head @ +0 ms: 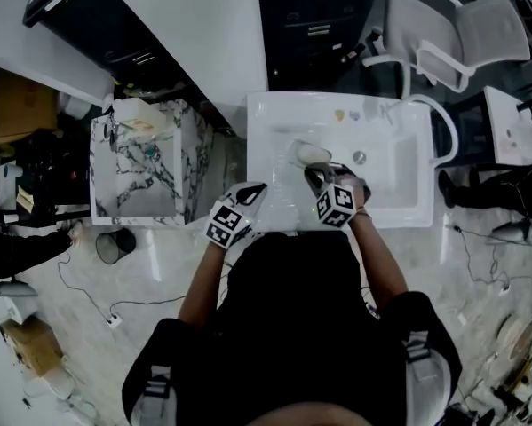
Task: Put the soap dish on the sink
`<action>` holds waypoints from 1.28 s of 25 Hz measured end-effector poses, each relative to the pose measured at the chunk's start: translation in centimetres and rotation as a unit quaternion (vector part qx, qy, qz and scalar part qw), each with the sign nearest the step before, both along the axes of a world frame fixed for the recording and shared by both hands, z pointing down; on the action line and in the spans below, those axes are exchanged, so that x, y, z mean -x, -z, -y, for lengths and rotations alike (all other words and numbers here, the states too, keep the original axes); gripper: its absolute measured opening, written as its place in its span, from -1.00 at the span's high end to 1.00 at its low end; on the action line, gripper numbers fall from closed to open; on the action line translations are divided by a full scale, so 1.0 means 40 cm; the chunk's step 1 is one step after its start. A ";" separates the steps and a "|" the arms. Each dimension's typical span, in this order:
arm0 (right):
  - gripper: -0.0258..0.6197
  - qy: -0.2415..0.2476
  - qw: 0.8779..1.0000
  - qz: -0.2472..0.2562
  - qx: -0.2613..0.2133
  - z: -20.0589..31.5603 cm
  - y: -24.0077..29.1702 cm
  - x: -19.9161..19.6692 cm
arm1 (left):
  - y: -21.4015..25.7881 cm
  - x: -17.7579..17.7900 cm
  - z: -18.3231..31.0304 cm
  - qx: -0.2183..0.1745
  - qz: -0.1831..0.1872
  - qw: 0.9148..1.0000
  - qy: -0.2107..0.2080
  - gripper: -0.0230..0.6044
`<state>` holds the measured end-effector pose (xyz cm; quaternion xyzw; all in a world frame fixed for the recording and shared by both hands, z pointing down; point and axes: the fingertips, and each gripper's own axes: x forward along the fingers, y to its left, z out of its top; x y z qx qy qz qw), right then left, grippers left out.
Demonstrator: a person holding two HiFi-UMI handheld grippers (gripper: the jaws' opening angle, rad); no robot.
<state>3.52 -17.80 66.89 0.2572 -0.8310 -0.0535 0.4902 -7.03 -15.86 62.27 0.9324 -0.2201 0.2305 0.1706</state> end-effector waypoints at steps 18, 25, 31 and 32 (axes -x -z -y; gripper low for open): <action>0.87 0.054 0.999 -0.004 -0.006 0.150 -0.044 -0.070 | -0.021 -0.070 0.037 0.026 0.005 0.998 0.052 0.93; 0.87 0.080 0.997 -0.021 -0.008 0.211 -0.094 -0.086 | -0.037 -0.090 0.041 0.033 0.017 0.998 0.059 0.93; 0.88 0.117 0.991 -0.061 -0.017 0.273 -0.151 -0.105 | -0.048 -0.092 0.058 0.038 0.028 0.997 0.068 0.93; 0.88 0.119 0.991 -0.062 -0.019 0.283 -0.152 -0.105 | -0.049 -0.090 0.061 0.038 0.029 0.996 0.069 0.93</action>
